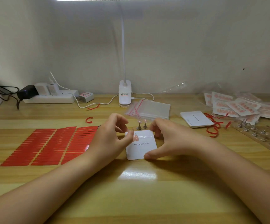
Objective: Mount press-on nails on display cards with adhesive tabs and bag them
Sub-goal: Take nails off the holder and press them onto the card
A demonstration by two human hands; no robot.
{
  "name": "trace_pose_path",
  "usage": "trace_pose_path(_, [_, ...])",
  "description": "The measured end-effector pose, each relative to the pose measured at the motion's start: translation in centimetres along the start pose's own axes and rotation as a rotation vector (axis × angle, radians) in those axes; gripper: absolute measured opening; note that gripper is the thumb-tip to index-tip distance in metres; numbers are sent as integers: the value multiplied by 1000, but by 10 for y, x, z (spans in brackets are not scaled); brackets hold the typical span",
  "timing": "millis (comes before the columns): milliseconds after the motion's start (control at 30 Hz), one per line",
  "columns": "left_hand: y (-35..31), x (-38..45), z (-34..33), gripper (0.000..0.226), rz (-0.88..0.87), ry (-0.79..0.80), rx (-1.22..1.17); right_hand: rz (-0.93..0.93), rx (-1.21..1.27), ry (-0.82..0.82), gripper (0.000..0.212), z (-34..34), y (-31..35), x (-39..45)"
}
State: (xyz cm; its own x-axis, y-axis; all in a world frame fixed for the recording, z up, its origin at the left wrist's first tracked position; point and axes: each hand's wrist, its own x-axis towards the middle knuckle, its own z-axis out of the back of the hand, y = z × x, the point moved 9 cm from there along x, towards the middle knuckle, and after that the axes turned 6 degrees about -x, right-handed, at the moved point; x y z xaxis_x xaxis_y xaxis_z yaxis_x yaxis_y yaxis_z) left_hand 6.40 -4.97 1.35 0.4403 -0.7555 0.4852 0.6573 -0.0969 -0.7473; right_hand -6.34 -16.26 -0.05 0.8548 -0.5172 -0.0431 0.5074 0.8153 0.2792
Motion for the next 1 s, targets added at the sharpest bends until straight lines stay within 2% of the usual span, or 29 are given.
trace_pose_path(133, [11,3,2,25,127,-8,-185,-1,6,-93,78,1,2,1])
trace_pose_path(300, [3,3,8,24,70,-57,-243,66,35,-260,78,7,13,-4])
trace_pose_path(367, [-2,3,14,24,36,-109,-265,66,254,-290,78,8,15,-6])
trace_pose_path(467, [-13,2,19,25,-17,-144,-345,-21,860,-280,68,4,12,-7])
trace_pose_path(567, [-21,0,21,26,-54,-136,-400,-65,1162,-161,33,-1,21,-6])
trace_pose_path(633, [-27,0,21,27,-82,-125,-399,-42,1213,-120,17,1,28,-8])
trace_pose_path(733, [-37,0,25,29,-126,-150,-380,10,1230,-164,21,11,34,-12])
trace_pose_path(867, [-60,1,44,26,-257,-236,-229,91,1098,-331,25,31,39,-20])
trace_pose_path(1000, [-71,0,54,26,-306,-270,-79,66,1181,-305,17,32,41,-22])
